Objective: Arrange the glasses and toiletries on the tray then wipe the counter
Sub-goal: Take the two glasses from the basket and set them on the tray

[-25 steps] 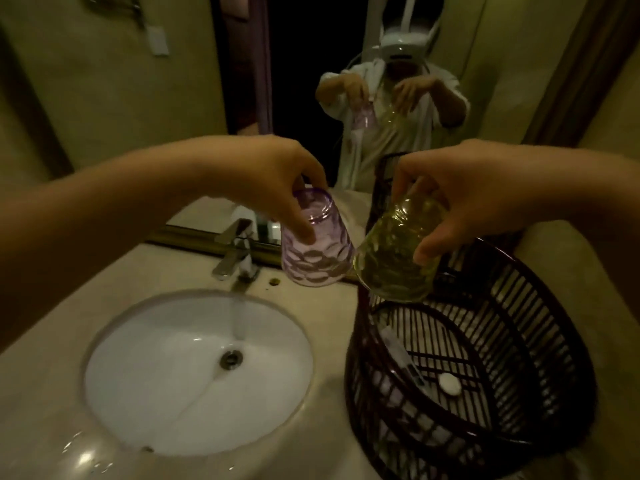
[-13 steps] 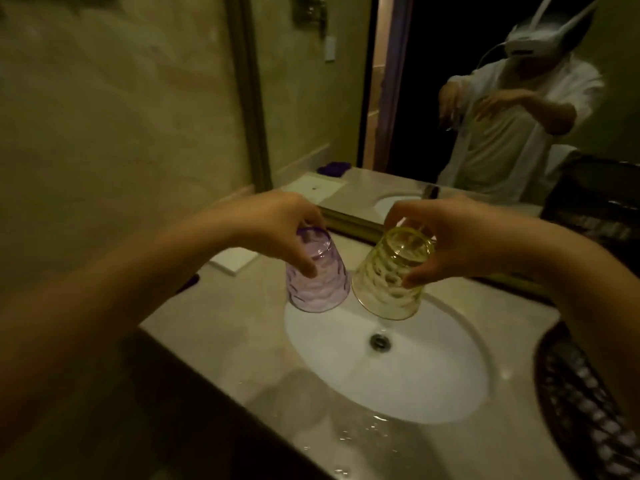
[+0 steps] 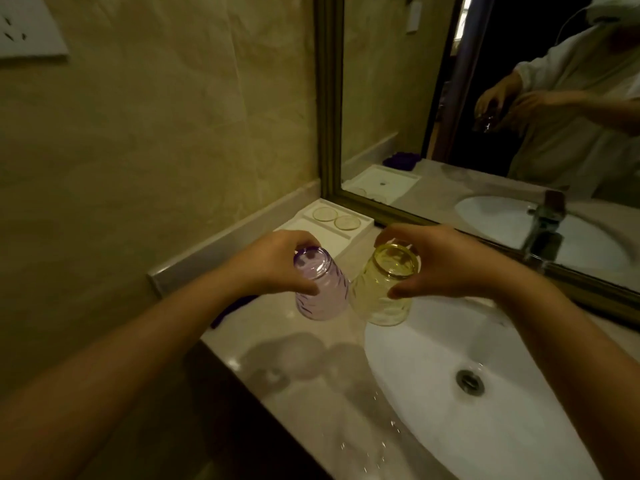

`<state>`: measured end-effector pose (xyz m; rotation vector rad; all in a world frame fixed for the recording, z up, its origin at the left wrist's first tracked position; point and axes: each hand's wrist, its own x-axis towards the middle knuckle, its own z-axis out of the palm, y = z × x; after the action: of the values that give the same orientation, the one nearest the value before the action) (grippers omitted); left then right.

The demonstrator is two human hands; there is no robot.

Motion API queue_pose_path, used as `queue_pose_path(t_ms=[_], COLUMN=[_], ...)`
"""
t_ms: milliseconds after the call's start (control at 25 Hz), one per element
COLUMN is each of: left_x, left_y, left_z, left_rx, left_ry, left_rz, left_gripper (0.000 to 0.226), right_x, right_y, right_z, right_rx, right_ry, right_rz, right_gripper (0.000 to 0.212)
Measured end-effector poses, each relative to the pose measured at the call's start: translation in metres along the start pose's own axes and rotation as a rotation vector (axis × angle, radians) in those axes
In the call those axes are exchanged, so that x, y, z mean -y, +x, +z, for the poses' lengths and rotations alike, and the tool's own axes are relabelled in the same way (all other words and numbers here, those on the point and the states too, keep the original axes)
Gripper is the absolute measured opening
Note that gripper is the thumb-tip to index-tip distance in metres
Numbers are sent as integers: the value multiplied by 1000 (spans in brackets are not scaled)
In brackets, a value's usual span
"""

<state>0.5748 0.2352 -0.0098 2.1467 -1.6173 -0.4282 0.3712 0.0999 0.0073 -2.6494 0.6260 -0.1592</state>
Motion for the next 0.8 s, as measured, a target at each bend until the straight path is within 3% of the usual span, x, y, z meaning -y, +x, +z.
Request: queue_pose_path(t_ms=[360, 800], left_x=[93, 194], left_y=[121, 242], left_z=[14, -8], left_rx=[-142, -131], left_ry=[-339, -406], left_rz=[-73, -80], left_gripper=[57, 61], right_x=[-60, -82], right_y=[135, 212], right_z=[29, 74], right_rx=[-294, -465], right_ry=[269, 203], right_rz=[209, 542], right_gripper=[74, 67])
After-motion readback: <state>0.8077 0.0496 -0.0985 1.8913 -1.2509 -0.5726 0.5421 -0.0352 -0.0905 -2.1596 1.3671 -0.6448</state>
